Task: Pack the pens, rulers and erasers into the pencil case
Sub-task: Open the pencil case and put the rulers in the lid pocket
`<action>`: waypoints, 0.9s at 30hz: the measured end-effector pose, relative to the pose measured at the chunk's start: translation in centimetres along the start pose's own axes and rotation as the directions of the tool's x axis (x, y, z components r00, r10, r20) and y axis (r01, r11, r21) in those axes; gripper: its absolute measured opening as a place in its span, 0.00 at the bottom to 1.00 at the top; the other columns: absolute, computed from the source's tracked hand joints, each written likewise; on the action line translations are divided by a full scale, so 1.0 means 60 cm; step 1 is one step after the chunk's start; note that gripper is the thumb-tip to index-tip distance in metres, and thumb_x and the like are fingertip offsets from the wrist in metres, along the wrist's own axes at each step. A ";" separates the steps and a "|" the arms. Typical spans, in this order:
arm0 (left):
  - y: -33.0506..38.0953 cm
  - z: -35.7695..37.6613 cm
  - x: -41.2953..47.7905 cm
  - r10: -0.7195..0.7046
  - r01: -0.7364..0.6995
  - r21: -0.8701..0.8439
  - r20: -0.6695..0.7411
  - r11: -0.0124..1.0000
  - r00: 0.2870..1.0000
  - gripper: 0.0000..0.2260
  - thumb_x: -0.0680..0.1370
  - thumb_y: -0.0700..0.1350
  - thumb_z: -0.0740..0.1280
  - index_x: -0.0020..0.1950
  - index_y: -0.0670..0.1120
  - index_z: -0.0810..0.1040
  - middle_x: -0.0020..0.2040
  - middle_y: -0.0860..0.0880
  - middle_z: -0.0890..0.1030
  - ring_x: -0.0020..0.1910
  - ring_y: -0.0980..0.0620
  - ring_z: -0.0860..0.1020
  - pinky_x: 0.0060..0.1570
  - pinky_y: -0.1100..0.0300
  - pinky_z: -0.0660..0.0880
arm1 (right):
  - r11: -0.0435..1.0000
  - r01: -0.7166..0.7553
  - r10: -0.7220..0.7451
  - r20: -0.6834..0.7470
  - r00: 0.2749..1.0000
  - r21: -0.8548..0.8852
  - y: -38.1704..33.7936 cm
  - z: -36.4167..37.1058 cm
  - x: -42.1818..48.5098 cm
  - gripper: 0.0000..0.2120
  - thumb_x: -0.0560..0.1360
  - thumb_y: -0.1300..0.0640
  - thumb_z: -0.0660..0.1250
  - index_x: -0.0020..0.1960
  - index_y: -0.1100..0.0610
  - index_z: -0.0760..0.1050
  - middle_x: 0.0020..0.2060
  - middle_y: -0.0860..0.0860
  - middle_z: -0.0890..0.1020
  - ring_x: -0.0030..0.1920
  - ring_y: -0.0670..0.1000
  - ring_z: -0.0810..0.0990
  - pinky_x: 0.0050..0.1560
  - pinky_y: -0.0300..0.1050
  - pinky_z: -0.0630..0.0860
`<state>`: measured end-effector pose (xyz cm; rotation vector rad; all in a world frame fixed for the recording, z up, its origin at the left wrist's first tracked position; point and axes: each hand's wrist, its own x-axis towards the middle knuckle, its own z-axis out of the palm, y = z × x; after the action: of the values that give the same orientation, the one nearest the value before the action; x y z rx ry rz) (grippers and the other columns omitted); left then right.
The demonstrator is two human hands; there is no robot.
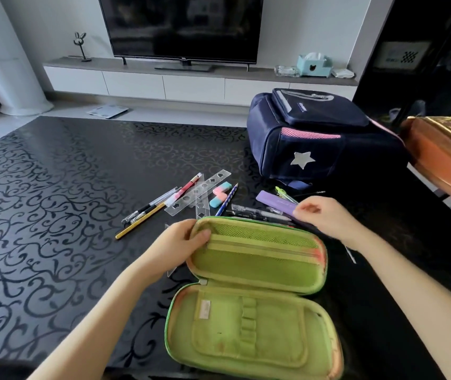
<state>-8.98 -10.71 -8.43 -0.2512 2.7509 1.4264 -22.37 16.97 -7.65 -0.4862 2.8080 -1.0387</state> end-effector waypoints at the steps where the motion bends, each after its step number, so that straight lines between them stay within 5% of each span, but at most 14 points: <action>1: 0.000 0.005 0.005 -0.012 0.012 0.021 0.007 1.000 1.000 0.12 0.78 0.53 0.61 0.48 0.46 0.77 0.43 0.49 0.81 0.43 0.49 0.78 0.48 0.53 0.75 | 0.999 0.004 -0.003 -0.027 1.000 0.046 -0.001 -0.011 -0.003 0.03 0.73 0.55 0.68 0.41 0.53 0.79 0.37 0.47 0.81 0.41 0.49 0.78 0.48 0.49 0.74; 7: -0.015 0.000 0.009 0.106 -0.093 0.283 -0.031 0.954 0.994 0.19 0.81 0.55 0.49 0.60 0.52 0.76 0.53 0.53 0.80 0.57 0.53 0.75 0.55 0.59 0.69 | 0.928 0.276 -0.293 -0.035 0.955 -0.249 -0.099 0.016 -0.050 0.09 0.77 0.53 0.63 0.50 0.53 0.81 0.47 0.46 0.83 0.51 0.50 0.77 0.51 0.44 0.70; 10: -0.035 -0.009 -0.009 0.105 -0.118 0.304 0.058 0.945 0.993 0.19 0.82 0.53 0.46 0.71 0.55 0.64 0.67 0.55 0.73 0.68 0.55 0.67 0.65 0.63 0.60 | 0.851 0.429 -0.442 0.026 0.897 -0.303 -0.167 0.079 -0.064 0.19 0.75 0.50 0.56 0.57 0.56 0.79 0.53 0.51 0.83 0.56 0.54 0.77 0.56 0.46 0.68; 14: -0.065 -0.017 -0.027 0.107 -0.156 0.353 0.153 0.923 0.982 0.21 0.81 0.55 0.45 0.75 0.57 0.52 0.74 0.56 0.63 0.75 0.55 0.56 0.74 0.59 0.46 | 0.785 0.416 -0.357 0.213 0.910 -0.460 -0.225 0.163 -0.043 0.20 0.80 0.51 0.51 0.67 0.56 0.69 0.60 0.55 0.78 0.62 0.56 0.72 0.62 0.50 0.65; 19: -0.120 -0.048 -0.050 0.012 -0.061 0.449 0.111 0.892 0.994 0.34 0.67 0.73 0.36 0.72 0.65 0.54 0.75 0.51 0.63 0.76 0.48 0.54 0.74 0.48 0.56 | 0.655 0.341 -0.088 0.379 0.921 -0.675 -0.270 0.230 -0.019 0.22 0.81 0.46 0.47 0.63 0.57 0.72 0.64 0.56 0.74 0.70 0.56 0.63 0.71 0.58 0.52; 24: -0.134 -0.096 -0.112 0.083 -0.078 0.379 0.002 0.922 0.997 0.19 0.79 0.57 0.55 0.69 0.58 0.66 0.72 0.53 0.66 0.74 0.56 0.59 0.69 0.61 0.60 | 0.394 0.407 -0.065 0.416 0.907 -0.824 -0.318 0.282 -0.043 0.24 0.81 0.44 0.46 0.68 0.55 0.69 0.70 0.58 0.68 0.73 0.59 0.56 0.71 0.65 0.41; 27: -0.154 -0.119 -0.139 0.122 -0.081 0.407 -0.075 0.910 0.990 0.19 0.78 0.56 0.60 0.69 0.55 0.69 0.73 0.52 0.66 0.72 0.58 0.61 0.68 0.62 0.61 | 0.361 0.381 -0.168 0.342 0.925 -0.851 -0.333 0.300 -0.073 0.24 0.79 0.44 0.52 0.67 0.57 0.70 0.69 0.59 0.68 0.71 0.60 0.60 0.72 0.63 0.44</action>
<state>1.06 -20.70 -10.90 -0.1670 3.0946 0.8429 -9.27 -6.95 -8.39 -1.1019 2.8732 0.7121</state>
